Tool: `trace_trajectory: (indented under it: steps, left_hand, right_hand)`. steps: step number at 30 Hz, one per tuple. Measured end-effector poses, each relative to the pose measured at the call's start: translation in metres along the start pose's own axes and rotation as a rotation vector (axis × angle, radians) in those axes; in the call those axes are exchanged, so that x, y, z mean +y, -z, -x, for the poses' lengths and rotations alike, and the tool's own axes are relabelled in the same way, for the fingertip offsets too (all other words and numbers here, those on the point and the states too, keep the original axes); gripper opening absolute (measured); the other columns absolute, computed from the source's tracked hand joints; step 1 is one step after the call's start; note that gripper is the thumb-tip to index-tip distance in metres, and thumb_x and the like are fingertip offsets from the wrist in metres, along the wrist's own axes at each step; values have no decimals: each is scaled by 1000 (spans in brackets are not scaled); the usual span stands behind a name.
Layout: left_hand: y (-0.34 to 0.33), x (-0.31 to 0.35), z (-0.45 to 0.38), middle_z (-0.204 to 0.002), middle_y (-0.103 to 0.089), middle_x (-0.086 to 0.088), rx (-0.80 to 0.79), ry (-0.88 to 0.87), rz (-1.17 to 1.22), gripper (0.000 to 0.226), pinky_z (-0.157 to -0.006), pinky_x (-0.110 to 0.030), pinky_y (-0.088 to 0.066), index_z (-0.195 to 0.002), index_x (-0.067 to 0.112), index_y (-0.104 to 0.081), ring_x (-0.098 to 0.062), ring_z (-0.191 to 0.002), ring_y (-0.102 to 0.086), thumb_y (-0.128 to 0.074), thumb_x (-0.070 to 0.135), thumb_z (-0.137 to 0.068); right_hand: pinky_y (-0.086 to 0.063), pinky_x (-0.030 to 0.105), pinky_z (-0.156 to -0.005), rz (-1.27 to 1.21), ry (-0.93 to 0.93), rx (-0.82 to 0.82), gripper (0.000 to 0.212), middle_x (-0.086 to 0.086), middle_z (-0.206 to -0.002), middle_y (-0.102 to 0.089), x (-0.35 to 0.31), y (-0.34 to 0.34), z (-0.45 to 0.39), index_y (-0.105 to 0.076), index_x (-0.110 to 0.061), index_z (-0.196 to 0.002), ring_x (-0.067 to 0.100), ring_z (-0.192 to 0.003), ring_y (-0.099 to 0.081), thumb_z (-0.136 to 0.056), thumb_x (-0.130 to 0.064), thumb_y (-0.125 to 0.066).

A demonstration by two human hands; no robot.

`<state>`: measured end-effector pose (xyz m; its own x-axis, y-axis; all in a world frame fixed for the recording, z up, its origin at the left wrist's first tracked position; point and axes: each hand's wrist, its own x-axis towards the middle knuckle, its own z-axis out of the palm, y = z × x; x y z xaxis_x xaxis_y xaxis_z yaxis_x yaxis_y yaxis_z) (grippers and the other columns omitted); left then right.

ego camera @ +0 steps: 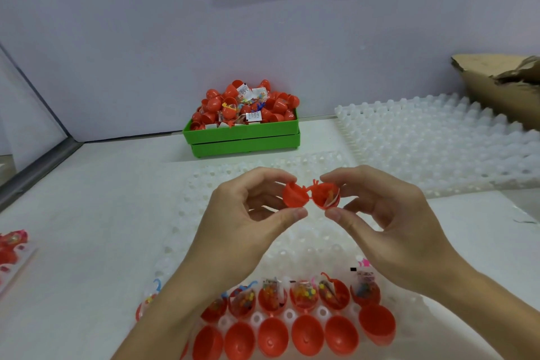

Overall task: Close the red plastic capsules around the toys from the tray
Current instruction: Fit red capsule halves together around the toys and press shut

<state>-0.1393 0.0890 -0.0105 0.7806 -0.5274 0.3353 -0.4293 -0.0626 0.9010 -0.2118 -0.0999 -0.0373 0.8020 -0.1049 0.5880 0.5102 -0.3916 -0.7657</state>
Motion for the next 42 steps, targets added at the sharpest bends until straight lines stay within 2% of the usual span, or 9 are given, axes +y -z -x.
trace_trajectory:
  steps: [6,12,16,20,24,28,33,37,42]
  left_hand:
    - [-1,-1,1,-89,-73,14,-4,-38,-114,41,-73,-25,-57,-103,34,-73,-9,-83,-69,-79,3,-76]
    - [-2,-2,1,-97,-71,16,-56,-75,-202,50,-77,-35,-57,-111,35,-71,-9,-94,-67,-73,-5,-80]
    - [-6,-3,3,-99,-67,16,-90,-108,-227,44,-77,-33,-56,-118,31,-69,-9,-96,-65,-64,5,-82]
    - [-9,-5,4,-98,-66,17,-98,-107,-232,44,-76,-32,-56,-121,29,-68,-7,-96,-64,-60,11,-82]
    - [-9,-5,4,-98,-66,16,-103,-121,-206,42,-75,-31,-57,-121,27,-68,-9,-97,-63,-62,7,-84]
    - [-10,-3,5,-98,-66,13,-109,-134,-154,43,-72,-22,-56,-121,26,-68,-10,-97,-63,-63,2,-85]
    - [-10,-1,6,-99,-66,16,-113,-116,-109,39,-77,-20,-56,-120,31,-68,-10,-101,-64,-69,20,-82]
    - [-14,-2,6,-95,-67,12,-81,-124,-140,30,-74,-22,-58,-109,31,-72,-12,-97,-65,-74,25,-80]
    - [-15,-3,6,-94,-66,7,-102,-123,-156,22,-74,-21,-57,-101,27,-70,-17,-95,-64,-76,15,-84]
  right_hand:
    - [-55,25,-71,164,108,-61,29,-8,-100,-66,0,3,-1,-71,-16,-110,19,-95,-66,-83,-4,-69]
    - [-53,21,-72,236,164,-93,37,-7,-102,-65,2,4,0,-68,-15,-115,14,-96,-64,-82,1,-70]
    - [-52,18,-72,314,210,-107,30,-6,-100,-64,3,4,0,-70,-15,-109,10,-93,-63,-82,-2,-68]
    - [-55,22,-73,194,126,-32,39,-13,-95,-67,2,2,1,-58,-27,-112,11,-94,-68,-81,-7,-70]
    - [-56,28,-70,206,165,-54,21,-13,-92,-68,1,4,0,-65,-18,-100,15,-89,-69,-84,-6,-69]
    - [-55,28,-68,258,195,-74,16,-9,-92,-68,1,5,0,-70,-12,-98,15,-88,-67,-86,-3,-66]
    - [-55,27,-68,313,218,-83,16,-6,-94,-67,1,7,-1,-72,-10,-101,12,-88,-67,-88,-6,-64]
    - [-54,23,-69,321,233,-106,18,-5,-95,-67,0,6,-1,-72,-12,-103,12,-88,-66,-87,-5,-67]
    - [-56,24,-70,248,156,-27,26,-14,-92,-68,-1,3,1,-64,-15,-106,10,-90,-69,-81,-10,-72]
